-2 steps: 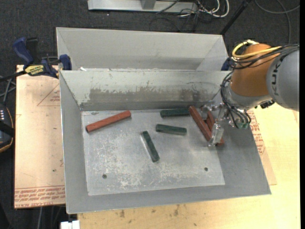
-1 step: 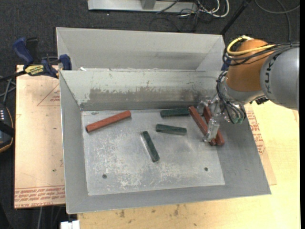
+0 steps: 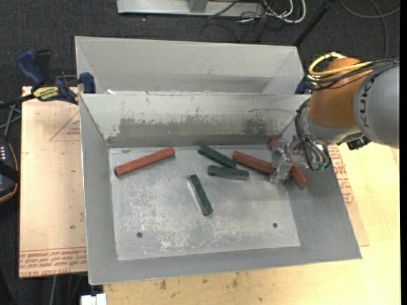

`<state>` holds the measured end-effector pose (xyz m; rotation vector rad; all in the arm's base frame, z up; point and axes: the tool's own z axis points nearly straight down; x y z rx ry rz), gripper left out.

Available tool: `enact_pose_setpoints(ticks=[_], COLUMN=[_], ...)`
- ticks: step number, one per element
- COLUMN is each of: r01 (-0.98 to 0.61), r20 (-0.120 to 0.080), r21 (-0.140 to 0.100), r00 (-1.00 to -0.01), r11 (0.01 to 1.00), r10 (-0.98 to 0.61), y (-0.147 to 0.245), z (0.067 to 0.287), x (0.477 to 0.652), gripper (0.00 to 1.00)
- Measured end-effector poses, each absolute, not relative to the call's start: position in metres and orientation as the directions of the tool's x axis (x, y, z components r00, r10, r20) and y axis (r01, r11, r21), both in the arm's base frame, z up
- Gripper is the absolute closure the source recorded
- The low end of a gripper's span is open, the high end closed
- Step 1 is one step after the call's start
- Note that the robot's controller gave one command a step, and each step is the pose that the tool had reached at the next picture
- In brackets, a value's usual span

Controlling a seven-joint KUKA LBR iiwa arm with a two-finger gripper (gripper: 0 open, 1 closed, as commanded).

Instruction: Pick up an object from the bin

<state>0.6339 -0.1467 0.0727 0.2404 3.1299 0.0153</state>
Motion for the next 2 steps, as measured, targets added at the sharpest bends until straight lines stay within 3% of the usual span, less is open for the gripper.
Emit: enact_pose_setpoints(ticks=[1, 2], r01=[0.153, 0.169], r20=[-0.002, -0.005], r21=[0.01, 0.001], r00=[-0.988, -0.986], r11=[0.988, 0.986], r10=[0.153, 0.169], y=[-0.147, -0.12], z=[0.073, 0.224], x=[0.634, 0.631], gripper=[1.0, 1.0])
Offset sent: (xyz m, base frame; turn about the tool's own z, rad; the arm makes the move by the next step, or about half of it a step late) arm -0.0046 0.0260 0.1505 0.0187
